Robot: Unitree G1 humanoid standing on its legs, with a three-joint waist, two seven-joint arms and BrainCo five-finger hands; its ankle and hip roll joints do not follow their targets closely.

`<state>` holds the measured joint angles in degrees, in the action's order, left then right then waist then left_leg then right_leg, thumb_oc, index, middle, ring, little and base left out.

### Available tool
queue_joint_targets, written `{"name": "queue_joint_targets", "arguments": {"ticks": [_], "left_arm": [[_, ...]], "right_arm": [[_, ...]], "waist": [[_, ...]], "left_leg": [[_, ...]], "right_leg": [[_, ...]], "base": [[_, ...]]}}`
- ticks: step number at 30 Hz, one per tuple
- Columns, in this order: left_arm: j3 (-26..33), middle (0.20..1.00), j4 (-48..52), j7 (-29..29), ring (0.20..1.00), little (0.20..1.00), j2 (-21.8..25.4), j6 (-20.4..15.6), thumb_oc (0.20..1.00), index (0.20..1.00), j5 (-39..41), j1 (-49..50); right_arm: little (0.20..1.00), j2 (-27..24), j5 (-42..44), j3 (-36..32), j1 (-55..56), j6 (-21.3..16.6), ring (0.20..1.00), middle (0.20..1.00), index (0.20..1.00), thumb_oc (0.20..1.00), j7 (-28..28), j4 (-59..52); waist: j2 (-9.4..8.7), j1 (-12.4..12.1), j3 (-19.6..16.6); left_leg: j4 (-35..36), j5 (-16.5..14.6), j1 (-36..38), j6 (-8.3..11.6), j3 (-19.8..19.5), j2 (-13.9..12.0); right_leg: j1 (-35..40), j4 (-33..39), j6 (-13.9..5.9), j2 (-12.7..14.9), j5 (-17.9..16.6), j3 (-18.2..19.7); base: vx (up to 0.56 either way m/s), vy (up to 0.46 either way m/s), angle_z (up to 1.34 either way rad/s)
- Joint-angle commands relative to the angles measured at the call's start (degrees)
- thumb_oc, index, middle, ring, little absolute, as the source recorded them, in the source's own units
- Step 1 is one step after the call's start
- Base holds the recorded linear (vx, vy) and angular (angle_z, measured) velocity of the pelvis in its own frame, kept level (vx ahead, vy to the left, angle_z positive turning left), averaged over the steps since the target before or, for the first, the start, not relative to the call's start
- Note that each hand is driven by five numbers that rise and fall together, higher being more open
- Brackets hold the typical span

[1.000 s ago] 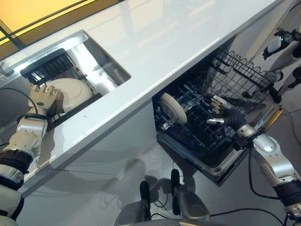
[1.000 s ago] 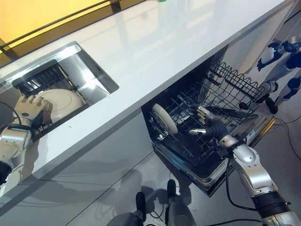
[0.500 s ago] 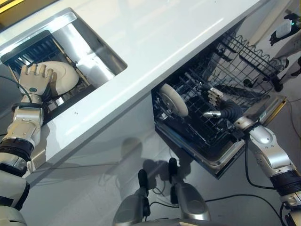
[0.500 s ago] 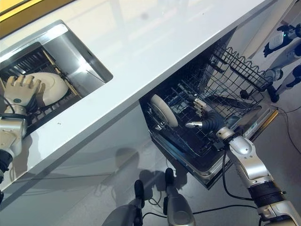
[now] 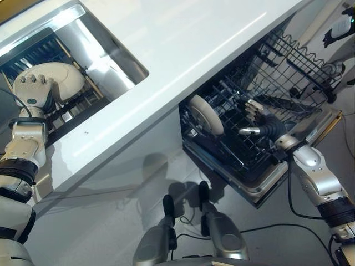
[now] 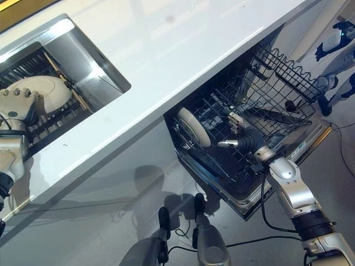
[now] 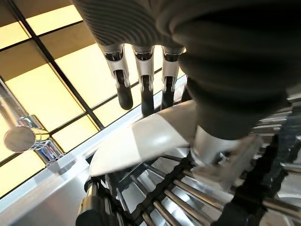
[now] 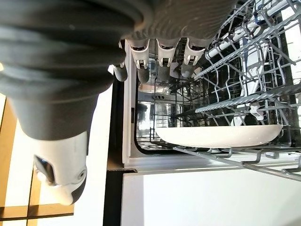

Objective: Pick up plates and place into dishwasher.

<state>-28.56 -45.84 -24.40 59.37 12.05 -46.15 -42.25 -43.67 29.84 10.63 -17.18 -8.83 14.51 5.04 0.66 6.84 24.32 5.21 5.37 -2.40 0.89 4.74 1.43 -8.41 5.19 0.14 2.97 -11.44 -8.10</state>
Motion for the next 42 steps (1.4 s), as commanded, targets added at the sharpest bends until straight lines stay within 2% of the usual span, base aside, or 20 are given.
{"name": "queue_joint_targets", "arguments": {"ticks": [1,8,14,18,25,32,38,42], "left_arm": [[-1.6,0.2,-1.3,0.6,0.2,0.2,-1.3,-0.4,0.2,0.2,2.1,-1.8],[-0.5,0.2,-0.1,-2.6,0.2,0.2,0.4,-0.3,0.2,0.2,3.1,-1.8],[0.9,0.2,3.2,-8.0,0.2,0.2,1.4,-0.4,0.2,0.2,2.8,-0.7],[2.2,0.2,5.4,-13.0,0.2,0.2,2.9,-2.4,0.2,0.2,3.6,-0.7],[5.1,0.2,9.1,-18.2,0.2,0.2,3.9,-4.6,0.2,0.2,4.8,1.4],[8.3,0.2,11.8,-17.6,0.2,0.2,4.9,-5.4,0.2,0.2,4.5,5.5],[7.8,0.2,12.7,-11.8,0.2,0.2,4.6,-4.8,0.2,0.2,3.7,7.2],[7.0,0.2,11.0,-8.3,0.2,0.2,4.0,-6.0,0.2,0.2,4.9,7.8]], "right_arm": [[1.0,-2.0,0.1,-1.1,-4.1,-4.9,1.0,1.0,1.0,1.0,0.6,-3.1],[1.0,-2.4,0.2,-2.1,-3.4,-4.9,1.0,1.0,1.0,1.0,1.1,-3.9],[1.0,-1.9,0.1,-3.1,-1.2,-5.6,1.0,1.0,1.0,1.0,1.8,-4.5],[1.0,-2.0,0.6,-3.5,-0.6,-5.5,1.0,1.0,1.0,1.0,2.1,-4.7],[1.0,-1.2,0.6,-5.0,1.8,-5.5,1.0,1.0,1.0,1.0,3.0,-5.3],[1.0,-0.5,0.7,-6.6,5.0,-5.5,1.0,1.0,1.0,1.0,4.9,-5.4],[1.0,-0.5,1.1,-6.7,5.8,-5.6,1.0,1.0,1.0,1.0,5.3,-5.6],[1.0,-0.5,1.1,-6.5,5.7,-5.3,1.0,1.0,1.0,1.0,5.3,-5.4]], "waist": [[-1.38,0.1,-0.2],[-0.79,0.3,-1.1],[-0.27,0.3,-2.7],[0.24,0.0,-4.4],[1.06,-0.1,-7.3],[1.84,-0.1,-9.7],[2.15,-0.1,-10.6],[2.3,0.2,-10.6]], "left_leg": [[-3.7,-4.8,-3.6,0.29,0.9,0.2],[-3.3,-5.1,-2.7,0.45,0.8,0.4],[-3.0,-5.3,-1.4,0.51,0.6,0.5],[-2.8,-5.5,-0.4,0.71,0.5,0.7],[-2.2,-5.8,1.5,0.85,0.4,0.7],[-1.8,-6.4,3.6,0.85,0.5,0.8],[-1.7,-6.7,4.8,0.73,0.6,0.8],[-1.6,-6.7,5.2,0.68,0.7,0.8]], "right_leg": [[-1.7,-5.5,-6.84,2.3,7.3,0.7],[-0.9,-5.1,-6.76,2.5,7.5,0.6],[0.6,-4.6,-6.68,2.9,7.7,0.2],[2.0,-4.0,-6.67,3.1,7.9,-0.2],[4.3,-3.3,-6.76,3.4,8.2,-0.5],[6.6,-2.5,-6.79,3.4,8.6,-0.4],[7.9,-2.1,-6.91,3.3,8.8,-0.4],[8.3,-2.0,-7.05,3.3,8.7,-0.1]], "base": [[0.02,0.033,0.0],[0.0,0.0,0.0],[0.02,-0.004,0.01],[0.04,-0.012,0.03],[0.06,-0.009,0.01],[0.06,-0.001,-0.01],[0.04,-0.01,0.0],[0.0,0.0,0.0]]}}
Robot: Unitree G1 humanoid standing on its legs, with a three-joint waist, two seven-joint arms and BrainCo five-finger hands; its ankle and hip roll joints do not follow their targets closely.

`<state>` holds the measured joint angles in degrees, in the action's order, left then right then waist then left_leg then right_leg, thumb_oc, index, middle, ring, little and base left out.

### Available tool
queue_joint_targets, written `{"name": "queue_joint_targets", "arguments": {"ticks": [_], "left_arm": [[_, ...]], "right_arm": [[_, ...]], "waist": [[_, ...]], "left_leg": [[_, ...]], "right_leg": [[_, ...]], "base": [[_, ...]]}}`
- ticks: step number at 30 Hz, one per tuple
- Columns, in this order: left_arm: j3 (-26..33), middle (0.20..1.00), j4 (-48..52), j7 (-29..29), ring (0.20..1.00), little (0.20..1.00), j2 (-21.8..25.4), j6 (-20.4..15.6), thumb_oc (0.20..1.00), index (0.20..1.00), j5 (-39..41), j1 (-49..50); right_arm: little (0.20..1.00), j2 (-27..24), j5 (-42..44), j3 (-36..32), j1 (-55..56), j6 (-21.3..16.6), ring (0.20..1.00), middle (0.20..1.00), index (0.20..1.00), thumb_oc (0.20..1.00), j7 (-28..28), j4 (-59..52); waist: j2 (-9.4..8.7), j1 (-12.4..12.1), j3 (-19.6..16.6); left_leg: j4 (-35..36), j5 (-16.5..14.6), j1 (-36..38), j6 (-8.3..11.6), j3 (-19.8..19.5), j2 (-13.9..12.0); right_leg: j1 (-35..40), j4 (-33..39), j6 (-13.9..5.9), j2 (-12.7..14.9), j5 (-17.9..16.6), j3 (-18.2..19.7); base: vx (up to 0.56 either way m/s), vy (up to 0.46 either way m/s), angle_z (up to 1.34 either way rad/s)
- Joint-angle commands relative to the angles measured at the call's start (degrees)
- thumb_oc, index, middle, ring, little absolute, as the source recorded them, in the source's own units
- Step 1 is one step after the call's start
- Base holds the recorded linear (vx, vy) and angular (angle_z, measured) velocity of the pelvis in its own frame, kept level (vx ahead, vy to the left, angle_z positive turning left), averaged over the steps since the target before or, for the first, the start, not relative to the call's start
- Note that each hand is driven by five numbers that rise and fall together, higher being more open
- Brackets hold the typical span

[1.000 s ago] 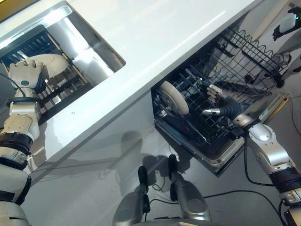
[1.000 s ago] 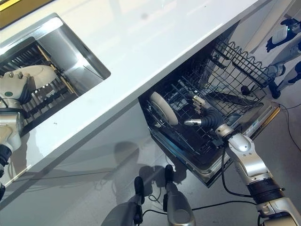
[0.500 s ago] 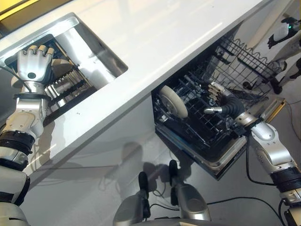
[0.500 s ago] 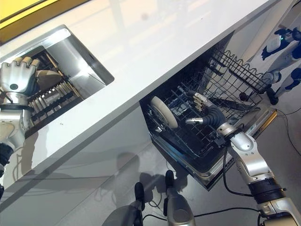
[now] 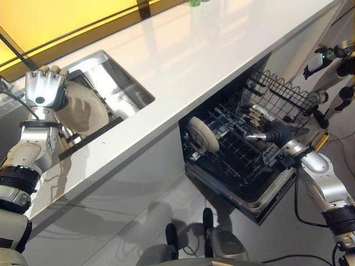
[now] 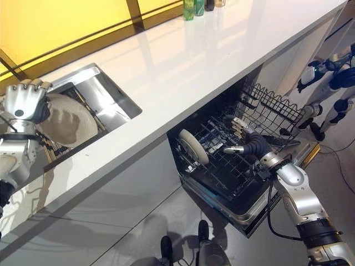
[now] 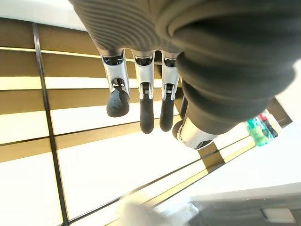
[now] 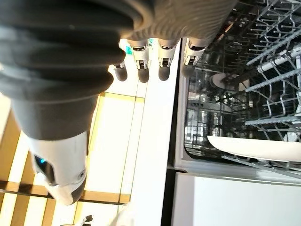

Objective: Pick up plates and place into dishwasher.

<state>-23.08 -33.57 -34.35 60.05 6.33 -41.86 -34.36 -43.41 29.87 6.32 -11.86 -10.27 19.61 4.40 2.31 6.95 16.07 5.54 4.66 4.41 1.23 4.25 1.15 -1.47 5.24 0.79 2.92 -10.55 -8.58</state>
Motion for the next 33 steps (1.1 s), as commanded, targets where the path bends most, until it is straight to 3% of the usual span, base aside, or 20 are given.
{"name": "queue_joint_targets", "arguments": {"ticks": [1,7,12,13,14,20,27,33], "left_arm": [[1.6,0.2,-1.5,2.3,0.2,0.2,3.1,-0.5,0.2,0.2,0.9,0.2],[2.2,0.2,-2.4,3.2,0.2,0.2,1.6,-1.6,0.2,0.2,2.5,1.4],[2.0,0.2,-3.0,5.6,0.2,0.2,1.1,-0.1,0.2,0.2,1.4,1.5],[2.0,0.721,-3.3,6.5,0.721,0.721,0.9,0.4,0.721,0.721,1.1,1.6],[1.9,1.0,-3.4,7.1,1.0,1.0,0.9,0.5,1.0,1.0,0.5,1.7],[0.6,1.0,-2.6,21.6,1.0,1.0,0.5,0.9,1.0,1.0,-0.4,3.4],[-1.1,1.0,2.0,33.3,1.0,1.0,2.0,-1.8,1.0,1.0,-1.2,4.4],[-1.0,1.0,3.4,38.1,1.0,1.0,3.1,-3.4,1.0,1.0,1.5,5.5]], "right_arm": [[1.0,-0.8,1.0,-2.3,0.5,-3.8,1.0,1.0,1.0,1.0,0.2,-4.8],[1.0,-1.1,1.0,-2.3,1.1,-4.1,1.0,1.0,1.0,1.0,-0.1,-5.0],[1.0,-1.0,1.0,-2.0,1.4,-4.4,1.0,1.0,1.0,1.0,-0.4,-5.1],[1.0,-1.0,1.1,-2.1,1.4,-4.2,1.0,1.0,1.0,1.0,-0.4,-5.3],[1.0,-1.0,1.2,-2.0,1.4,-4.2,1.0,1.0,1.0,1.0,-0.4,-5.3],[1.0,-1.0,1.2,-2.1,1.9,-4.1,1.0,1.0,1.0,1.0,-1.1,-6.2],[1.0,-2.0,1.5,-1.5,1.3,-3.6,1.0,1.0,1.0,1.0,-1.2,-6.8],[1.0,-2.9,1.8,-1.2,0.6,-3.2,1.0,1.0,1.0,1.0,-2.0,-7.2]], "waist": [[0.64,0.1,-2.4],[0.38,0.1,-1.9],[0.19,0.0,-1.9],[0.17,0.0,-1.9],[0.15,0.0,-1.9],[0.42,-0.2,-1.5],[0.91,-0.5,-0.7],[1.04,-0.8,0.0]], "left_leg": [[-1.9,-6.0,-1.5,0.31,1.2,1.1],[-1.8,-5.9,-1.2,0.19,1.2,1.0],[-1.7,-5.8,-1.2,0.15,1.3,0.9],[-1.6,-5.8,-1.2,0.14,1.2,0.9],[-1.6,-5.8,-1.2,0.12,1.2,0.9],[-1.8,-5.7,-1.3,0.06,1.1,0.8],[-1.9,-5.6,-1.5,-0.08,0.9,0.9],[-1.8,-5.4,-1.8,-0.15,0.6,1.0]], "right_leg": [[1.4,-2.0,-7.72,3.3,7.8,0.4],[1.7,-1.7,-7.86,3.3,7.6,0.5],[1.8,-1.6,-8.02,3.3,7.4,0.3],[1.8,-1.6,-8.03,3.3,7.4,0.4],[1.8,-1.5,-8.04,3.3,7.4,0.4],[1.7,-1.7,-8.26,3.4,7.3,0.2],[1.9,-1.6,-8.3,3.5,7.3,0.0],[1.7,-1.6,-8.3,3.4,7.1,-0.1]], "base": [[0.0,0.0,0.0],[0.0,0.0,0.0],[0.0,0.0,0.0],[0.0,0.0,0.0],[0.0,0.0,0.0],[0.0,0.0,0.0],[0.0,0.0,0.0],[-0.01,0.0,0.0]]}}
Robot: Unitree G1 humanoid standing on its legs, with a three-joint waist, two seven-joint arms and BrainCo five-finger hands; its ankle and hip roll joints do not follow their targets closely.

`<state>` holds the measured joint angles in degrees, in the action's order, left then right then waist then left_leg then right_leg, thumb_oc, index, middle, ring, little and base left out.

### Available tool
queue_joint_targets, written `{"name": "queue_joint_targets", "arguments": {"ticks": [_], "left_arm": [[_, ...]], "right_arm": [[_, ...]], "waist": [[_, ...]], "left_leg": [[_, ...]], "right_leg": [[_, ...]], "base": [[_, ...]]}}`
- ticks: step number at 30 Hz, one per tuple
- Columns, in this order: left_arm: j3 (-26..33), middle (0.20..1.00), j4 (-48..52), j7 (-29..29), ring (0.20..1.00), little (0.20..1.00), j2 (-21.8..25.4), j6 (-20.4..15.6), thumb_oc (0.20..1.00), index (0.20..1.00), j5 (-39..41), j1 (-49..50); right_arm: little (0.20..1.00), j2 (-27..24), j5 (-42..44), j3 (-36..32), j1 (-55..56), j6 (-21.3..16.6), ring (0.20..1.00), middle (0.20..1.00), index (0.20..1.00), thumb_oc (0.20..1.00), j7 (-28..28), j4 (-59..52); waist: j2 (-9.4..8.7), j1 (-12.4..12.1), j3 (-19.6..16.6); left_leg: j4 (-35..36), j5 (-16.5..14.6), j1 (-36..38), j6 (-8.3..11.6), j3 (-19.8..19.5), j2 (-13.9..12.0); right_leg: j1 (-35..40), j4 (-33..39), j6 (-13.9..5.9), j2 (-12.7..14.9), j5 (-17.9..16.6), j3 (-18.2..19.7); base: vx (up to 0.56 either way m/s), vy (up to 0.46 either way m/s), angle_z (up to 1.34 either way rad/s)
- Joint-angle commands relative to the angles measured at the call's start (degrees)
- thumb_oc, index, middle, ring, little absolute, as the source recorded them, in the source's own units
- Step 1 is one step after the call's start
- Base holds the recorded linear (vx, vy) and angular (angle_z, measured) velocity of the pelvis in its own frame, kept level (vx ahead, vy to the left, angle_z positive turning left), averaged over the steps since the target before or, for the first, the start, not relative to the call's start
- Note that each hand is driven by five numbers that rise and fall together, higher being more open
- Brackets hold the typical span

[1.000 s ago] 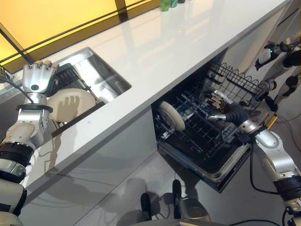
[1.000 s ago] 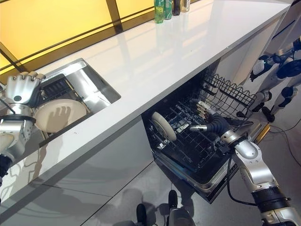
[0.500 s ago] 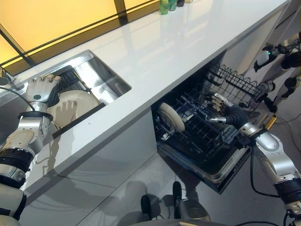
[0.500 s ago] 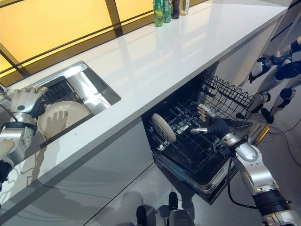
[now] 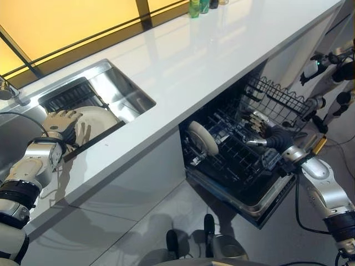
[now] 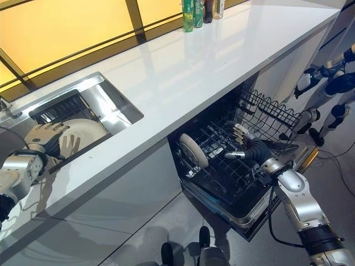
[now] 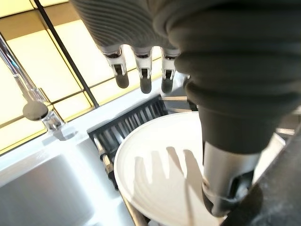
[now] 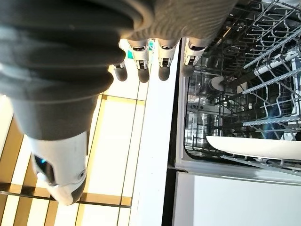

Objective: Pick up plates and place into dishwasher.

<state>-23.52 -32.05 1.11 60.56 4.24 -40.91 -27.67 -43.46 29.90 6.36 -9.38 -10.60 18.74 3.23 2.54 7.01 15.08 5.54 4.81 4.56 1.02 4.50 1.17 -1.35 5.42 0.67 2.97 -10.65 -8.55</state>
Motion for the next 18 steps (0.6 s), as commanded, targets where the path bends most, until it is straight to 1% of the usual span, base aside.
{"name": "queue_joint_targets", "arguments": {"ticks": [1,3,7,11,15,18], "left_arm": [[-0.4,1.0,2.0,3.3,1.0,1.0,2.9,-1.6,1.0,1.0,0.5,-1.0],[-0.3,1.0,2.2,3.5,1.0,1.0,3.2,-1.9,1.0,1.0,0.8,-0.8],[-0.2,1.0,2.4,3.6,1.0,1.0,3.6,-2.8,1.0,1.0,-1.1,-0.9],[-1.2,1.0,1.5,1.7,1.0,1.0,3.5,-3.4,1.0,1.0,-5.3,-1.2],[-3.0,1.0,-0.1,-1.1,1.0,1.0,3.4,-2.6,1.0,1.0,-11.4,-2.5],[-4.5,1.0,-1.8,-3.3,1.0,1.0,3.4,-1.4,1.0,1.0,-13.7,-3.8]], "right_arm": [[1.0,-3.1,2.0,-1.3,-1.8,-2.8,1.0,1.0,1.0,1.0,-1.0,-6.0],[1.0,-3.2,2.0,-1.4,-1.8,-2.9,1.0,1.0,1.0,1.0,-0.9,-6.0],[1.0,-3.6,2.6,-1.4,-1.9,-3.0,1.0,1.0,1.0,1.0,-0.5,-5.9],[1.0,-3.8,2.6,-1.1,-2.5,-2.7,1.0,1.0,1.0,1.0,-0.4,-5.8],[1.0,-4.3,3.0,-0.5,-3.7,-2.9,1.0,1.0,1.0,1.0,-0.3,-5.0],[1.0,-4.5,3.3,0.1,-5.1,-2.8,1.0,1.0,1.0,1.0,-0.4,-4.6]], "waist": [[0.81,-0.9,1.1],[0.85,-1.0,1.2],[0.74,-1.0,1.4],[0.54,-0.8,1.7],[0.26,-0.6,2.4],[-0.05,-0.5,3.1]], "left_leg": [[-1.7,-5.5,-1.9,0.07,0.4,0.9],[-1.7,-5.4,-2.0,0.06,0.3,1.0],[-1.6,-5.3,-2.2,0.06,0.5,0.9],[-1.8,-5.3,-2.5,0.06,0.8,0.8],[-2.0,-5.3,-3.2,0.07,1.0,0.7],[-2.2,-5.2,-3.8,0.09,1.0,0.7]], "right_leg": [[1.5,-1.7,-8.16,3.4,7.2,-0.2],[1.5,-1.7,-8.15,3.3,7.2,-0.2],[1.3,-1.6,-8.16,3.3,7.0,-0.3],[0.9,-1.8,-8.12,3.3,7.0,-0.2],[0.2,-1.9,-8.01,3.2,6.9,0.1],[-0.5,-2.1,-7.92,3.1,6.8,0.3]], "base": [[0.0,0.0,0.0],[0.0,0.0,0.0],[0.0,0.0,0.0],[0.0,0.0,0.0],[-0.02,0.003,0.0],[-0.05,0.005,-0.02]]}}
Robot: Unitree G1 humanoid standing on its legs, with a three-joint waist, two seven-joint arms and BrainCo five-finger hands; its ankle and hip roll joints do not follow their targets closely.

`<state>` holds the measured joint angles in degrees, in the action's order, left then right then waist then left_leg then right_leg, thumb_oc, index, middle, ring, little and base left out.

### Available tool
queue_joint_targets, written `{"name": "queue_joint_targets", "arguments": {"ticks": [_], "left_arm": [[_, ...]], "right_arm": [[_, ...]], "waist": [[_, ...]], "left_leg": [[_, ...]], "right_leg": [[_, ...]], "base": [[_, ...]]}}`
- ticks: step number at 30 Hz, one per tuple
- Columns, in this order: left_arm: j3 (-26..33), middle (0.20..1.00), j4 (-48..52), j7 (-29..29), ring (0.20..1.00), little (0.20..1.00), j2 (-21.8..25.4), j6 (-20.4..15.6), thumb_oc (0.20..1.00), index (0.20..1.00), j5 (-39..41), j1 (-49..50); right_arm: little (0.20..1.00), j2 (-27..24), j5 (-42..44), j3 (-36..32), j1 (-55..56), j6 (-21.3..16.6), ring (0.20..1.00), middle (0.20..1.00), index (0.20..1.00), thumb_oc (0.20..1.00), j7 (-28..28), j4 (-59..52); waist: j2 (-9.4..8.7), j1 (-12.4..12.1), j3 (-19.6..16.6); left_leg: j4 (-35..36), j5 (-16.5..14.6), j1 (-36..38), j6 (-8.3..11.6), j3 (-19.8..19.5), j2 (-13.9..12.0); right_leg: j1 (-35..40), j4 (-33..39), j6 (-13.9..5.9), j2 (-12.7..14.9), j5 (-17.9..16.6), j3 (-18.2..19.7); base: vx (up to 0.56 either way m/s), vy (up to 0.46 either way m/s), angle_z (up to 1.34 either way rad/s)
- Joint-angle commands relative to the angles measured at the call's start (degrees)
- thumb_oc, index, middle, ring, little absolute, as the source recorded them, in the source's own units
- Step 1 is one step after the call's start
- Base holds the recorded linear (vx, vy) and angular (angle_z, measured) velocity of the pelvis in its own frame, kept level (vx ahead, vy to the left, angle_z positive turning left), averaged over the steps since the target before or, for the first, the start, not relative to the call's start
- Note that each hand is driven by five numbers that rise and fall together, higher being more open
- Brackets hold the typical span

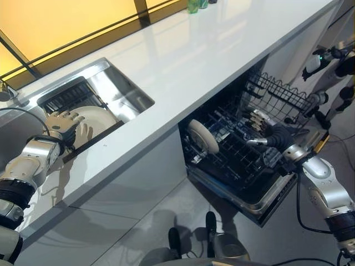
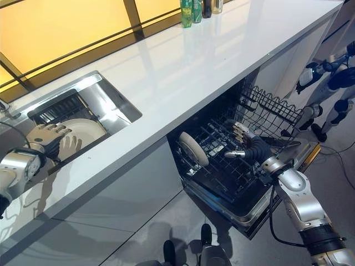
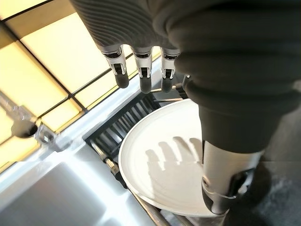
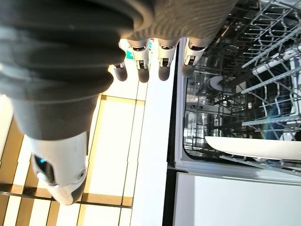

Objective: Pick up plates and place into dishwasher.

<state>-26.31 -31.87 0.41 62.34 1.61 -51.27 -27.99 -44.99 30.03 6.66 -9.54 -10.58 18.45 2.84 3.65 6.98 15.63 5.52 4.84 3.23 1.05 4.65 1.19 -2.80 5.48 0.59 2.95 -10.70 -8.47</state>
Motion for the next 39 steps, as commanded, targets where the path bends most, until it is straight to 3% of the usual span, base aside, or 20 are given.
{"name": "queue_joint_targets", "arguments": {"ticks": [1,13,21,33,39], "left_arm": [[-2.1,1.0,-2.2,-3.3,1.0,1.0,1.4,2.0,1.0,1.0,-4.3,-3.7],[-3.4,1.0,-7.7,-9.1,1.0,1.0,-1.3,6.3,1.0,1.0,-8.2,-5.4],[-4.4,1.0,-11.7,-11.5,1.0,1.0,-3.7,6.6,1.0,1.0,-5.8,-7.8],[-6.5,1.0,-18.7,-8.2,1.0,1.0,-5.8,6.7,1.0,1.0,-4.8,-12.1],[-7.2,1.0,-21.0,-9.6,1.0,1.0,-6.1,5.4,1.0,1.0,-3.4,-13.4]], "right_arm": [[1.0,-3.0,3.2,0.0,-5.2,-2.8,1.0,1.0,1.0,1.0,-0.1,-4.3],[1.0,-2.9,2.5,0.8,-7.1,-3.6,1.0,1.0,1.0,1.0,-0.1,-4.2],[1.0,-2.3,1.4,1.7,-9.1,-3.8,1.0,1.0,1.0,1.0,-0.3,-3.6],[1.0,-2.3,0.8,3.0,-12.7,-4.1,1.0,1.0,1.0,1.0,-1.7,-2.4],[1.0,-2.3,1.0,3.3,-13.7,-4.1,1.0,1.0,1.0,1.0,-1.5,-2.1]], "waist": [[-1.29,-0.4,2.8],[-2.7,-0.3,5.0],[-3.65,-0.3,6.4],[-5.0,-0.5,8.0],[-5.18,-0.4,8.2]], "left_leg": [[-2.2,-5.2,-2.7,0.06,0.9,0.6],[-2.8,-4.9,-5.0,0.01,0.9,0.4],[-3.5,-4.9,-6.5,-0.13,0.9,0.3],[-4.4,-5.1,-8.1,-0.37,0.8,0.3],[-4.8,-5.2,-8.5,-0.39,1.0,0.3]], "right_leg": [[0.7,-2.3,-7.81,3.1,6.8,0.2],[-1.9,-3.0,-7.63,2.7,6.5,0.7],[-3.6,-3.8,-7.53,2.6,6.5,0.8],[-5.6,-4.9,-7.48,2.3,6.4,1.1],[-6.0,-5.3,-7.34,2.3,6.6,1.1]], "base": [[-0.06,0.003,-0.02],[-0.05,0.007,0.0],[-0.02,0.006,0.0],[-0.01,0.005,0.0],[0.0,0.0,0.0]]}}
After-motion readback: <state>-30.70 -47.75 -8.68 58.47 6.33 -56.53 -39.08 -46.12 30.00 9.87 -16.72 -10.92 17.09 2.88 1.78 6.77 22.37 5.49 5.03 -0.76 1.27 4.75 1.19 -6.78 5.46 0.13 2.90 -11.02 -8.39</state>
